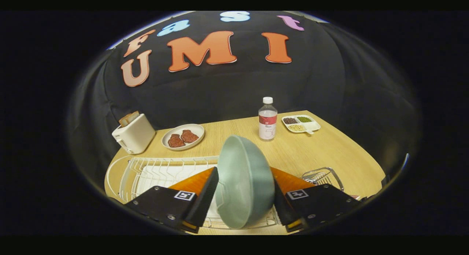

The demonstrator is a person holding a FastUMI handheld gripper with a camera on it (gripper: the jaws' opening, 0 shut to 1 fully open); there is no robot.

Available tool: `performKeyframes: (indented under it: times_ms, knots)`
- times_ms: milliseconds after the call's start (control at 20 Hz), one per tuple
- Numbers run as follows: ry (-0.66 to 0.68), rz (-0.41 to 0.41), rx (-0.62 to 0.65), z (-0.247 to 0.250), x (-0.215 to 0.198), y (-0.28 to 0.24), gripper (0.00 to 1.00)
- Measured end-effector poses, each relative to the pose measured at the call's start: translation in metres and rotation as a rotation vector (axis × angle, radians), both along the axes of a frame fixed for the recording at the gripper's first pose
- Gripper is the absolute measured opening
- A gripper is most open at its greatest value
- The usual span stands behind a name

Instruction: Take the plate from the dish rack, then take the spoon from the basket and place it into the plate.

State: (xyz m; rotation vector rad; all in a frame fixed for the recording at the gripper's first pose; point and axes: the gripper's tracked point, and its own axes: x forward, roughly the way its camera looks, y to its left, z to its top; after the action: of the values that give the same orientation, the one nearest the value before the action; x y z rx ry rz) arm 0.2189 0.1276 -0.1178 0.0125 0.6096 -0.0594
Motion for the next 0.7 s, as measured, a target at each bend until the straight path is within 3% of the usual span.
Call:
performKeyframes:
  times_ms: [250, 700]
  knots:
    - [0.035, -0.034, -0.097, -0.003, -0.002, 0.0, 0.33]
    - [0.001, -0.027, -0.247, 0.025, -0.002, 0.01, 0.29]
